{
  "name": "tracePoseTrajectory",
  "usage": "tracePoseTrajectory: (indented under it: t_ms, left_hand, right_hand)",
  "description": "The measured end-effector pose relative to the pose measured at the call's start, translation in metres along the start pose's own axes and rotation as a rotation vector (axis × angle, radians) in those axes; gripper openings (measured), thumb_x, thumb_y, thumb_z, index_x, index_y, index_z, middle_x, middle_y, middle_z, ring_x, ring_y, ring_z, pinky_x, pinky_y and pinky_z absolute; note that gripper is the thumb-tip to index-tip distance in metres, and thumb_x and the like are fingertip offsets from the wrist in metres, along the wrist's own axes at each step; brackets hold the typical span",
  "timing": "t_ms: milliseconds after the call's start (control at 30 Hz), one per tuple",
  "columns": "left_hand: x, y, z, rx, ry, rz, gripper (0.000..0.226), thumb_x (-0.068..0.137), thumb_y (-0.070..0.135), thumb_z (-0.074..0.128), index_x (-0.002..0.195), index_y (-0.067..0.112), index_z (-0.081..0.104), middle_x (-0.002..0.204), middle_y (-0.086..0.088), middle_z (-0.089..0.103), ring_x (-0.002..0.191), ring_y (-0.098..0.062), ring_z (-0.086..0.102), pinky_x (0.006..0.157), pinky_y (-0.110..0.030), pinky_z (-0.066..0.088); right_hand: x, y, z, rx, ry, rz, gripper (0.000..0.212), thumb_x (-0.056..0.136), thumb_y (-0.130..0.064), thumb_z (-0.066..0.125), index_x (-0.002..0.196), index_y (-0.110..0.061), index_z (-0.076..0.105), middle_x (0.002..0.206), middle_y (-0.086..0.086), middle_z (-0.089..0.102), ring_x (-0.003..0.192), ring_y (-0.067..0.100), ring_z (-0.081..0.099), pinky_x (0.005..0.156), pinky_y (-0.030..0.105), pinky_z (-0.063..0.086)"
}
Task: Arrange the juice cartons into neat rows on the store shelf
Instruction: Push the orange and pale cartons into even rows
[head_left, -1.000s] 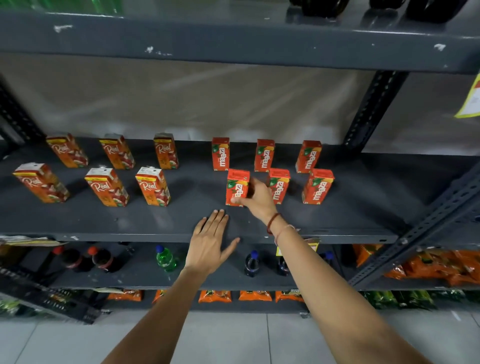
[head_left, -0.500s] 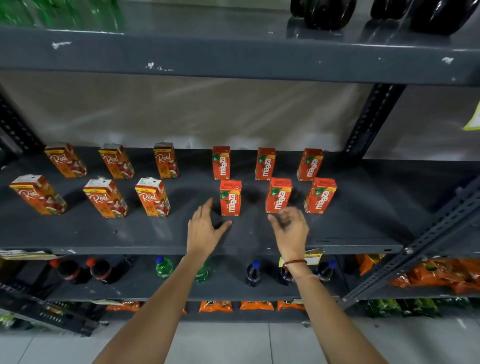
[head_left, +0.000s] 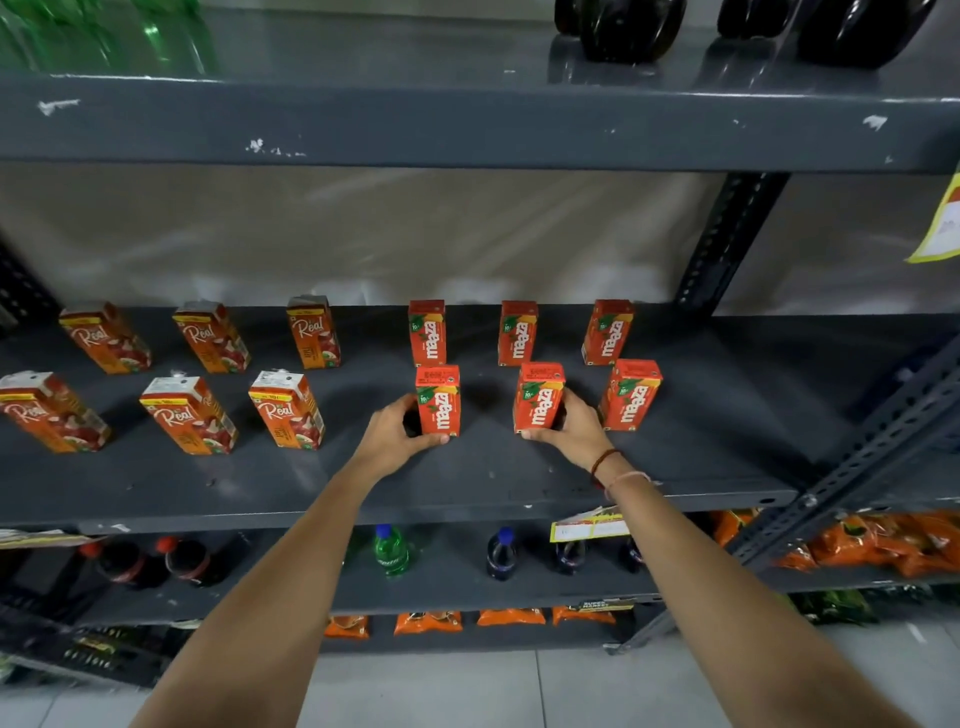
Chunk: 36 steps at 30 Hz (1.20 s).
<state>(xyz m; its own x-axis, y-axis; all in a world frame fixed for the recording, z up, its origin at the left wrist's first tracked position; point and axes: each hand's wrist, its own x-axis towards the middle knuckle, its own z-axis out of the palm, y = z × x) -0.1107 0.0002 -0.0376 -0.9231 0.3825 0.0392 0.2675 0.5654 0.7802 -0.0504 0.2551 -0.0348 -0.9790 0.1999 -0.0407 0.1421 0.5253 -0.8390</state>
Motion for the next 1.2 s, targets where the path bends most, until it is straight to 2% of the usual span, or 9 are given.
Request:
tracePoseTrajectory:
  t_ms: [133,267,633,767,867,933,1033,1133,1200]
  left_hand:
    - [0.004,-0.005,-0.007,0.002,-0.017,-0.008,0.059,0.066,0.031,0.082,0.117,0.016,0.056,0.113,-0.004,0.066,0.089,-0.006,0.055,0.076,-0.02,0.039]
    - [0.006,-0.006,-0.009,-0.018,-0.014,-0.013,0.059,0.064,0.031,0.083,0.116,0.019,0.057,0.109,0.002,0.065,0.088,-0.003,0.055,0.075,-0.018,0.038]
    - [0.005,-0.007,-0.011,-0.035,-0.018,-0.018,0.062,0.063,0.028,0.084,0.118,0.016,0.056,0.116,-0.005,0.066,0.096,-0.009,0.056,0.086,-0.027,0.04]
    - [-0.013,-0.004,-0.009,-0.078,0.074,-0.017,0.067,0.064,0.022,0.084,0.123,0.009,0.054,0.117,-0.004,0.064,0.104,-0.009,0.054,0.088,-0.019,0.038]
    - [-0.043,-0.016,-0.016,-0.149,0.213,-0.009,0.056,0.07,0.017,0.08,0.12,0.011,0.056,0.111,0.004,0.063,0.102,-0.004,0.055,0.088,-0.015,0.04]
    - [-0.071,-0.033,-0.03,-0.21,0.362,-0.018,0.033,0.076,0.016,0.075,0.107,0.017,0.063,0.097,0.009,0.068,0.091,-0.002,0.063,0.079,-0.009,0.045]
    - [-0.111,-0.066,-0.063,-0.209,0.556,-0.048,0.017,0.082,0.014,0.069,0.084,0.03,0.064,0.078,0.017,0.069,0.075,-0.002,0.066,0.07,-0.014,0.051]
    - [-0.132,-0.1,-0.105,-0.124,0.759,-0.135,0.01,0.081,0.02,0.07,0.079,0.024,0.06,0.076,0.004,0.066,0.069,-0.006,0.063,0.069,-0.035,0.055]
    - [-0.133,-0.12,-0.133,-0.063,0.81,-0.177,0.021,0.077,0.021,0.074,0.089,0.019,0.056,0.09,-0.001,0.06,0.075,-0.01,0.058,0.074,-0.042,0.053]
  right_hand:
    - [0.001,0.001,0.002,0.003,-0.032,-0.012,0.064,0.07,-0.017,0.081,0.125,-0.012,0.047,0.127,0.012,0.06,0.116,0.024,0.056,0.096,0.033,0.04]
    - [0.0,0.003,0.005,0.014,-0.044,-0.025,0.064,0.07,-0.017,0.08,0.125,-0.013,0.048,0.126,0.01,0.061,0.105,0.01,0.052,0.092,0.027,0.038]
    - [-0.002,0.004,0.006,-0.011,-0.016,-0.015,0.063,0.07,-0.018,0.081,0.124,-0.011,0.049,0.126,0.011,0.061,0.116,0.026,0.057,0.096,0.032,0.041]
    - [-0.023,0.001,0.013,0.069,0.21,-0.009,0.067,0.063,-0.009,0.085,0.122,-0.001,0.053,0.121,0.017,0.058,0.109,0.026,0.059,0.097,0.036,0.048]
    - [-0.056,-0.006,0.035,0.124,0.524,0.0,0.044,0.069,-0.011,0.081,0.108,-0.003,0.062,0.11,0.014,0.058,0.091,0.024,0.061,0.082,0.034,0.053]
    - [-0.075,-0.019,0.06,0.112,0.615,-0.075,0.027,0.074,-0.015,0.078,0.096,-0.009,0.064,0.095,0.005,0.057,0.074,0.018,0.061,0.068,0.027,0.055]
    - [-0.085,-0.052,0.109,0.15,0.452,-0.195,0.019,0.075,-0.017,0.077,0.09,-0.013,0.065,0.084,-0.006,0.055,0.068,0.004,0.057,0.057,0.005,0.048]
    - [-0.071,-0.086,0.159,0.111,0.162,-0.243,0.035,0.072,-0.021,0.079,0.103,-0.012,0.065,0.091,-0.008,0.055,0.079,0.005,0.056,0.062,0.001,0.045]
    - [-0.056,-0.105,0.183,0.091,0.014,-0.217,0.054,0.069,-0.021,0.081,0.118,-0.012,0.058,0.105,0.001,0.055,0.092,0.01,0.054,0.068,0.003,0.044]
